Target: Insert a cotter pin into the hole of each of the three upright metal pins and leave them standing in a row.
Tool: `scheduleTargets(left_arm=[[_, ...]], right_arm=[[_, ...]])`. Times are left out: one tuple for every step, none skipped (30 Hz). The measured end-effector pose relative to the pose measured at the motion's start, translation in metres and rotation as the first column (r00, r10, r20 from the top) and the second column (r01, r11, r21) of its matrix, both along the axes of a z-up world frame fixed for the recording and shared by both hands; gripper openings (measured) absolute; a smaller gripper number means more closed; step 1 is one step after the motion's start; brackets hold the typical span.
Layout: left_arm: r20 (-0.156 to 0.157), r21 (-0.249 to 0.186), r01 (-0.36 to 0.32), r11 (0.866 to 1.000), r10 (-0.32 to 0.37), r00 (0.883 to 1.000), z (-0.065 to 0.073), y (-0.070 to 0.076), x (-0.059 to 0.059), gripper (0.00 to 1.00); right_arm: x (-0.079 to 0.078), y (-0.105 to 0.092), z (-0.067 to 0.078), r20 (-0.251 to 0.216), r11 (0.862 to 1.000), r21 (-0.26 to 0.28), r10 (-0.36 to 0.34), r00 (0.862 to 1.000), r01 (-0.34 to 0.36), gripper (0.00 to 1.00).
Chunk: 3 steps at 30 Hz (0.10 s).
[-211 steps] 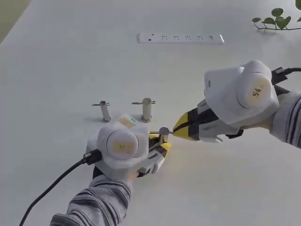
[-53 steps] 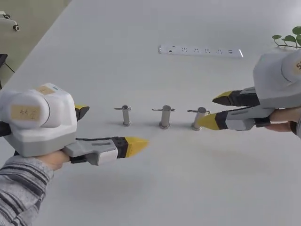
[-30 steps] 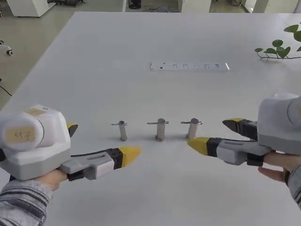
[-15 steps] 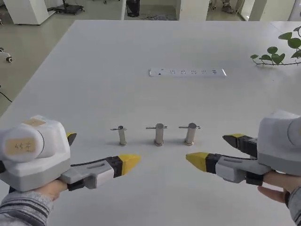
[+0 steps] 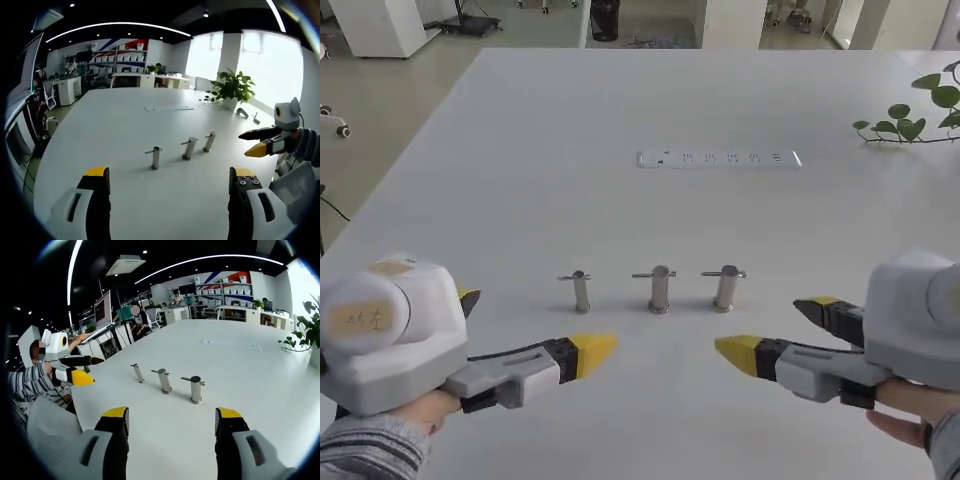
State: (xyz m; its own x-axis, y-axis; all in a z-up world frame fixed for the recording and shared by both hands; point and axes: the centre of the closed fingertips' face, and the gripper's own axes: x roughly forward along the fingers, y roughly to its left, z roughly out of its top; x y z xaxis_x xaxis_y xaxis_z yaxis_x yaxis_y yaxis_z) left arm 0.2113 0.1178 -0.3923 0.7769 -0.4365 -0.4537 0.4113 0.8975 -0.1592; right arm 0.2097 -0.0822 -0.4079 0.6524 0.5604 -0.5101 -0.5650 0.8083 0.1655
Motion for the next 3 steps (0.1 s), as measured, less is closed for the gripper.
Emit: scheduleTargets(left_arm=[[0.000, 0.000, -0.002, 1.000, 0.002, 1.000, -0.0003, 0.0003, -0.0004, 0.99], [-0.001, -0.001, -0.002, 1.000, 0.002, 1.000, -0.0007, 0.0007, -0.0007, 0.99], [-0.001, -0.002, -0.003, 1.000, 0.003, 1.000, -0.0009, 0.0010, -0.0009, 0.99]], right_arm=[[-0.0003, -0.0004, -0.0004, -0.001, 1.000, 0.000, -0.002, 1.000, 0.002, 0.67], [-0.0006, -0.0007, -0.0005, -0.002, 1.000, 0.003, -0.006, 1.000, 0.006, 0.67], [-0.0006, -0.0008, -0.0004, -0.002, 1.000, 0.007, -0.010, 1.000, 0.010, 0.67]])
